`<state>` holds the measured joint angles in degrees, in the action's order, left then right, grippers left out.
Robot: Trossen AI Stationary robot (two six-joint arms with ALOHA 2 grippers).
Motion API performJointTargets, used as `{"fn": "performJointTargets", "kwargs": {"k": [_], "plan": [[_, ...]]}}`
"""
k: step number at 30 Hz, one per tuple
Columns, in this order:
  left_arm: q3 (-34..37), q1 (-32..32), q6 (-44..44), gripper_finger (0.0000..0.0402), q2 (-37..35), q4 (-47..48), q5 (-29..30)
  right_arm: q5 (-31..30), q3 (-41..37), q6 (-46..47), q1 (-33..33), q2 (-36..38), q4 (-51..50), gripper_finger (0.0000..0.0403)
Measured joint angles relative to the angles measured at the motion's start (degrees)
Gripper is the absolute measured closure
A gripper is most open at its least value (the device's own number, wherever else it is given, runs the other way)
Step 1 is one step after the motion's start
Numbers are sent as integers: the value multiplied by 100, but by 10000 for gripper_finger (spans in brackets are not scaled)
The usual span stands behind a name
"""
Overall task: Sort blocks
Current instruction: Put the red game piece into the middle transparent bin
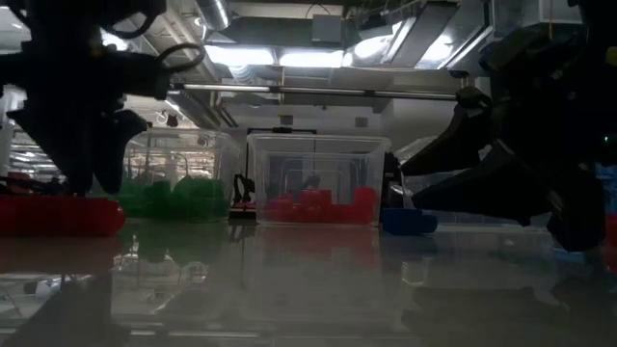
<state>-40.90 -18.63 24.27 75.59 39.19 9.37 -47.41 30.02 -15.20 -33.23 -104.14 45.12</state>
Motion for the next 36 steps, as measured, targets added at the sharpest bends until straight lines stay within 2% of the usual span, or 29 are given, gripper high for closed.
{"fn": "performJointTargets", "kwargs": {"k": [13,16,20,22,28,36], "plan": [[1006,0,-41,177,48,-1492,-131,1,0,-2,0,0,-15,162],[1130,4,4,193,117,-1702,-74,1,0,-2,0,0,-13,162],[1149,40,46,237,152,-1772,-56,-1,0,0,0,0,-20,162],[1155,74,54,242,126,-1817,-85,-5,0,0,0,0,-20,162],[862,151,-33,242,157,-1877,-179,-8,0,0,0,0,-20,162],[-287,511,-754,238,151,-1879,6,-14,0,-2,0,0,-20,162]]}}
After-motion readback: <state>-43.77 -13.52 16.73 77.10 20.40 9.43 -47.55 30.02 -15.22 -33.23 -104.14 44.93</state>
